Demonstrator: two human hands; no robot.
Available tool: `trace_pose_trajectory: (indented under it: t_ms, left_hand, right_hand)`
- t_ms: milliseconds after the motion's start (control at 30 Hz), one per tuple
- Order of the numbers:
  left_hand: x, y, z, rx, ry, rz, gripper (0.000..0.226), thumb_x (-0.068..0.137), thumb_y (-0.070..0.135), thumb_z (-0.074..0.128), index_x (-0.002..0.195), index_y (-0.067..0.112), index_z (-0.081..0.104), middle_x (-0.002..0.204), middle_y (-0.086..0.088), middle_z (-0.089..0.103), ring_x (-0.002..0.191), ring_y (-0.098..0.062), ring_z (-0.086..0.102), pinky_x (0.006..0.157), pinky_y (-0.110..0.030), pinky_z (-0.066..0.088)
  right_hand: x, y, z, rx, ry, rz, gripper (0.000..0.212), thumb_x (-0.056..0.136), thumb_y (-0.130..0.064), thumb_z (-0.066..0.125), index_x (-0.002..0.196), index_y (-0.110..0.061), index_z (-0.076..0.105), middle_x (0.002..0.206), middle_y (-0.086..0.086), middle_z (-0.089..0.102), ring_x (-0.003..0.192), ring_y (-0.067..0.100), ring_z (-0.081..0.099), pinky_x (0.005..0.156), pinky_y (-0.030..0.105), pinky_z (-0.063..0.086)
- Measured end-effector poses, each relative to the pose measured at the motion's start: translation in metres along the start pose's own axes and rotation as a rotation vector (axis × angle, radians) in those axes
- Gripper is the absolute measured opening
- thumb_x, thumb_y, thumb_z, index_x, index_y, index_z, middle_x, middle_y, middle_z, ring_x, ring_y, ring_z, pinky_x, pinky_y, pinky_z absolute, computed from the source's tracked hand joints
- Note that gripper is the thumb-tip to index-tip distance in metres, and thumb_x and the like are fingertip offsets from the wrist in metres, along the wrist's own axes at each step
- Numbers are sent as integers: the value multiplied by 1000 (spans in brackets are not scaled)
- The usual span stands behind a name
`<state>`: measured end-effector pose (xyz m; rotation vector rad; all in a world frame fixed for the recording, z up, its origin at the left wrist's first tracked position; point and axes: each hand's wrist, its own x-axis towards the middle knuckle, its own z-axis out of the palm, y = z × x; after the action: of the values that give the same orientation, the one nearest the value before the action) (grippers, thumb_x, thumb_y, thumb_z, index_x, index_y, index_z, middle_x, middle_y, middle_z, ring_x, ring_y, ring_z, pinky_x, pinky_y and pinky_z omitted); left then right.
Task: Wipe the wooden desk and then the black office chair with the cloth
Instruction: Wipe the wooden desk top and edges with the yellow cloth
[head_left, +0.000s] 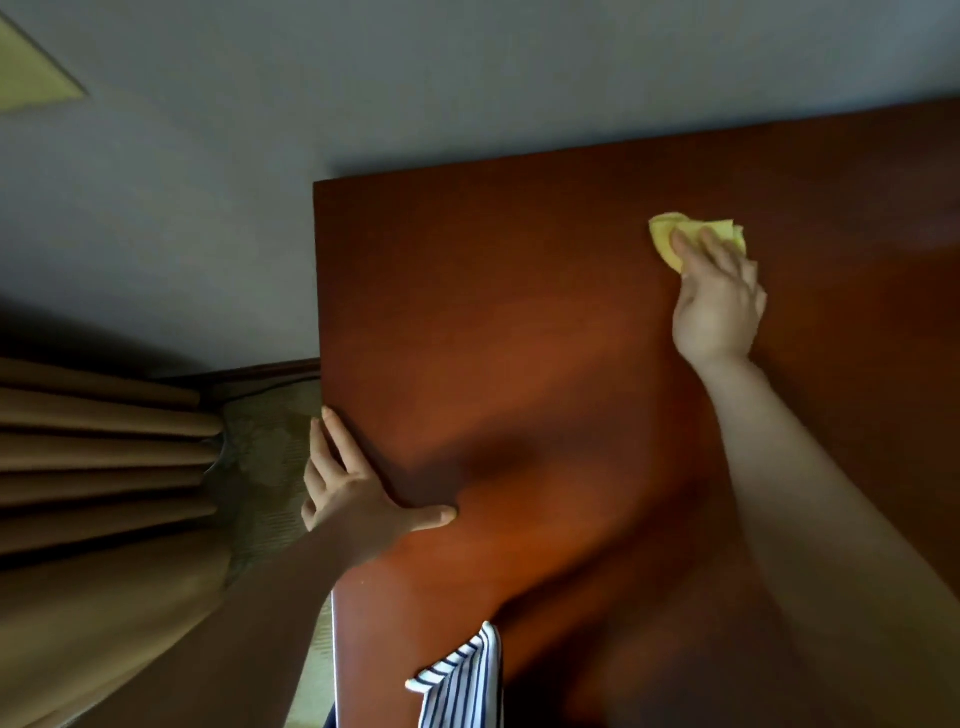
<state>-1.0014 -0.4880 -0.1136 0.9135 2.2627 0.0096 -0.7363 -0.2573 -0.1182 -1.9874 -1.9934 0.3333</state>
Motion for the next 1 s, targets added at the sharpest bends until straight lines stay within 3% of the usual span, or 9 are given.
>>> trace_pose_trajectory:
  t_ms: [167, 400, 633, 833, 933, 1000]
  left_hand:
    - [-3, 2, -1, 3, 9, 16, 166, 33, 69, 81, 136, 23, -40, 152, 2, -25, 143, -26, -2, 111, -50, 21]
    - [-3, 1, -4, 0, -7, 26, 165, 35, 71, 80, 132, 23, -45, 150, 2, -29, 142, -25, -5, 111, -49, 19]
    - [-1, 2, -3, 6, -19, 10, 165, 35, 71, 80, 130, 25, -46, 149, 4, -30, 142, -24, -5, 111, -49, 21]
    - [2, 2, -3, 27, -51, -1, 164, 36, 71, 80, 128, 25, -49, 148, 6, -33, 143, -24, -7, 110, -52, 21]
    - [3, 2, -5, 26, -64, 0, 165, 35, 71, 80, 128, 27, -48, 148, 6, -33, 143, -25, -7, 110, -54, 21]
    - [4, 2, -5, 23, -67, -2, 165, 34, 71, 81, 129, 27, -47, 149, 6, -31, 143, -26, -6, 109, -55, 21]
  right_hand:
    - [53, -30, 10, -16, -76, 108, 44, 100, -24, 36, 144, -33, 36, 156, -6, 24, 144, 22, 13, 113, 44, 13]
    - [87, -90, 32, -82, -240, 44, 51, 99, -41, 33, 148, -33, 23, 159, -5, 11, 145, 23, 5, 114, 43, 9]
    - [26, -164, 66, -109, -287, -295, 49, 97, -45, 37, 145, -37, 30, 157, -5, 20, 144, 22, 14, 112, 38, 14]
    - [-71, -160, 68, -73, -293, -592, 43, 97, -43, 39, 139, -39, 41, 151, -7, 34, 140, 21, 25, 106, 41, 21]
    - [-113, -135, 54, -19, -287, -738, 41, 95, -28, 47, 135, -34, 49, 145, -5, 44, 136, 22, 34, 104, 43, 28]
    - [-134, -112, 43, -16, -304, -822, 52, 89, -10, 52, 136, -34, 49, 145, -7, 43, 137, 19, 34, 104, 41, 27]
